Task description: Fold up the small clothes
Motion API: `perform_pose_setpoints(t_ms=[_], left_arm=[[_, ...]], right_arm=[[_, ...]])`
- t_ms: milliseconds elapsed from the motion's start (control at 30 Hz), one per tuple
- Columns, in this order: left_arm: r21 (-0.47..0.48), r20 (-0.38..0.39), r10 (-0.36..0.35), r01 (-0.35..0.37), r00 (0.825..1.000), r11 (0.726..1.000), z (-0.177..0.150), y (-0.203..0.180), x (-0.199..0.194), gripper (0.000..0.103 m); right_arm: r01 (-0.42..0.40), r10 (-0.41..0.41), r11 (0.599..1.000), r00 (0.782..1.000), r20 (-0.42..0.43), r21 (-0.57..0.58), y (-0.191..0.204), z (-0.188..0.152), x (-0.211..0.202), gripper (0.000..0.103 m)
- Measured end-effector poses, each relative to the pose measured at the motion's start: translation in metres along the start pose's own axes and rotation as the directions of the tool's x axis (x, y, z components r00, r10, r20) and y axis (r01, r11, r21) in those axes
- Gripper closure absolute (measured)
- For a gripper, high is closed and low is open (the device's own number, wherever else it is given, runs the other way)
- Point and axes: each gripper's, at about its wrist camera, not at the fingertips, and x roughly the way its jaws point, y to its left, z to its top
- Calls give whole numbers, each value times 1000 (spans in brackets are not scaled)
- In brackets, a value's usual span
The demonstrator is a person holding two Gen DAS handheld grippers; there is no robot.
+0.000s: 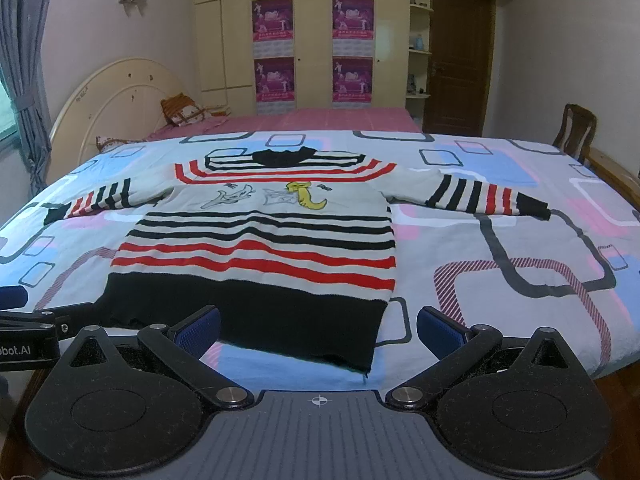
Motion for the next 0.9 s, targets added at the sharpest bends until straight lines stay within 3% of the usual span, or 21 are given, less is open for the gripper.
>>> perform_pose_setpoints(t_ms=[600, 900], left_arm=[[2, -5, -6, 6, 1000, 1000, -4, 7, 2, 0], [24, -4, -15, 15, 1000, 1000, 12, -1, 15, 0]], right_arm=[[1, -1, 1000, 1000, 0, -7, 1, 0, 2, 0], [20, -20, 1000, 1000, 9, 7, -5, 9, 9, 0]])
